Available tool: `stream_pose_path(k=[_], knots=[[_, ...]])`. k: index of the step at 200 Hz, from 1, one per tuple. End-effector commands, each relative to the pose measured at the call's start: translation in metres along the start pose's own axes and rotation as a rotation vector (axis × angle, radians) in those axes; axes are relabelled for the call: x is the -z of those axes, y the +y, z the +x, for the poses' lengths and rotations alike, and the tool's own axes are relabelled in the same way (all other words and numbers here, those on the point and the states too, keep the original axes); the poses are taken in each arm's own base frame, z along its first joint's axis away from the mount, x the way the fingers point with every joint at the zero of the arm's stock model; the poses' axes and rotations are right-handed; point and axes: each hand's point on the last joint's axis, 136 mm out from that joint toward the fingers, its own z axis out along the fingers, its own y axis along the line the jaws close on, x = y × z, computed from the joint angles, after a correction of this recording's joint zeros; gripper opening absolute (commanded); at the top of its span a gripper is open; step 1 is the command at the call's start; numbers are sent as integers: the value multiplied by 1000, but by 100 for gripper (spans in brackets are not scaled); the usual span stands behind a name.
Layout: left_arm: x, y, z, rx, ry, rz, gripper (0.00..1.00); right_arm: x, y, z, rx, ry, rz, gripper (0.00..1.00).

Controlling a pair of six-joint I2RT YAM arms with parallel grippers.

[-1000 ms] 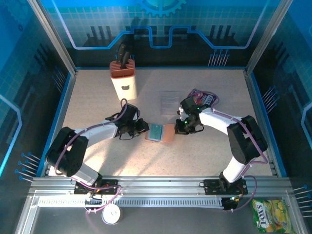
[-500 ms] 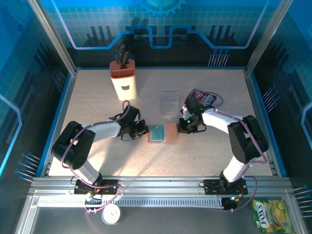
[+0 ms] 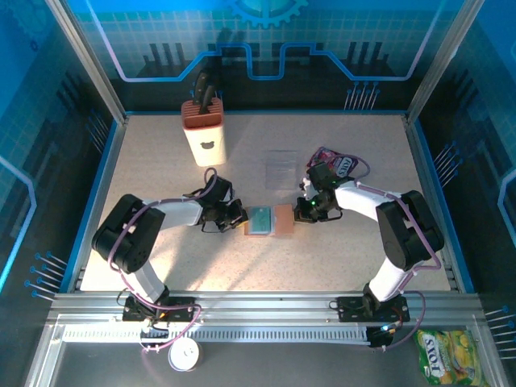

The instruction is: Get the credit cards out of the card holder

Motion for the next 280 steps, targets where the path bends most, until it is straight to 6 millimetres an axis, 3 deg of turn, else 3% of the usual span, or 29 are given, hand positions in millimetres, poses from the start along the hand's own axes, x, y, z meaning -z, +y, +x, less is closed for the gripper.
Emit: stream_pose_path(k=[1,64,124,204,280], knots=[[-6,18,4,48,33,-40,0,-3,-21,7,-40,21,50,8],[-12,33,6,108,51,-57,0,-7,-43,10,-99,28,107,8],[-12,39,5,129,46,-72,0,-6,-51,11,-117,28,139,9],[-6,26,-1,75,42,-61,0,4,-61,14,-138,31,201,26],[-2,14,-2,54,46,-32,0,23,-66,8,-144,3,282,30]])
